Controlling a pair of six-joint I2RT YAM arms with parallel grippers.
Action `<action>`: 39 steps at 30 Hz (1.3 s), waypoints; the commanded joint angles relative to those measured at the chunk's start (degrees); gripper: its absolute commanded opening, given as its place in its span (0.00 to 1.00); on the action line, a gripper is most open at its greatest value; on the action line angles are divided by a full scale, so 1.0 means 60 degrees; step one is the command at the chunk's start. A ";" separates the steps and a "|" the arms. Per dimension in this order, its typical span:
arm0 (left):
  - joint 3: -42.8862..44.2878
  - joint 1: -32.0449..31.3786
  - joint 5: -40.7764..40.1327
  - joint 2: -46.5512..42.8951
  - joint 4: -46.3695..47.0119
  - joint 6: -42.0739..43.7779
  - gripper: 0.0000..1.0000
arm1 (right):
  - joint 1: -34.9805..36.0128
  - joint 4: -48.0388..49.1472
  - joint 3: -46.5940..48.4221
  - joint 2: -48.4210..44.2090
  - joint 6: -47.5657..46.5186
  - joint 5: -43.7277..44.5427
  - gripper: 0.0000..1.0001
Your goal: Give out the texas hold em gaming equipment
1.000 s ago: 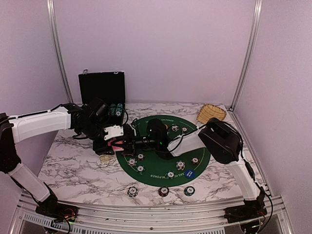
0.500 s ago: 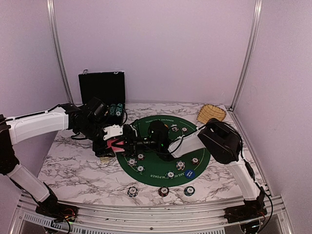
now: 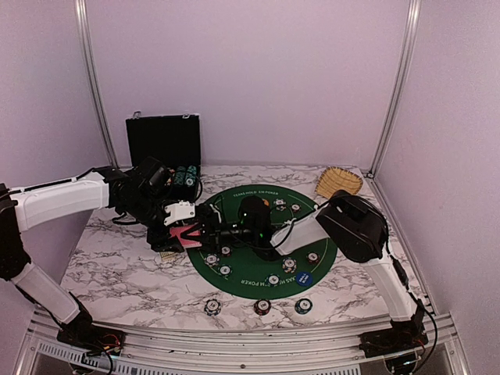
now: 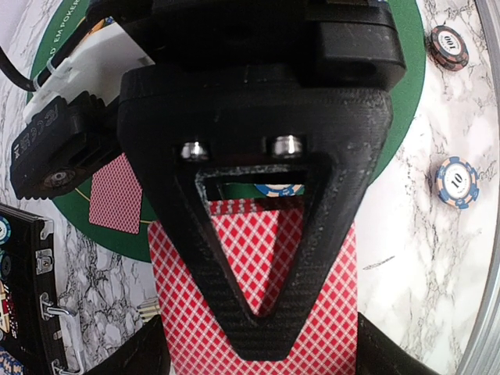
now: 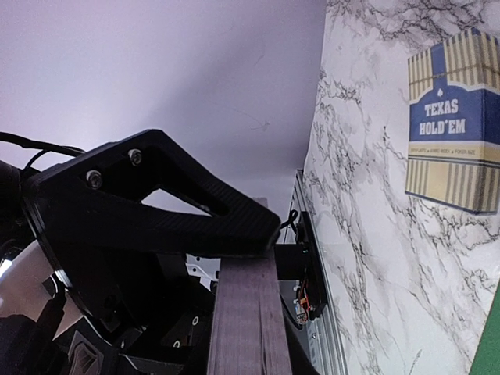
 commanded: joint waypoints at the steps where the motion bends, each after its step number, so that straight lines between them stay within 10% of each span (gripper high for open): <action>1: -0.0014 0.0059 0.0278 -0.0145 -0.0085 0.0094 0.77 | 0.0087 0.0429 0.0158 -0.0115 -0.0041 -0.0037 0.05; 21: -0.0104 0.0044 0.0459 0.0384 -0.0166 0.0170 0.78 | 0.0087 0.0465 0.0352 -0.0029 0.0007 -0.0073 0.04; 33: -0.0050 0.0044 0.0551 0.0299 0.0004 0.0031 0.56 | 0.0132 -0.0030 0.0380 -0.0028 -0.0263 -0.0028 0.04; 39: -0.0087 0.0044 0.0508 0.0169 0.0008 0.0094 0.49 | 0.0139 -0.0770 0.0283 -0.0202 -0.0818 0.0068 0.26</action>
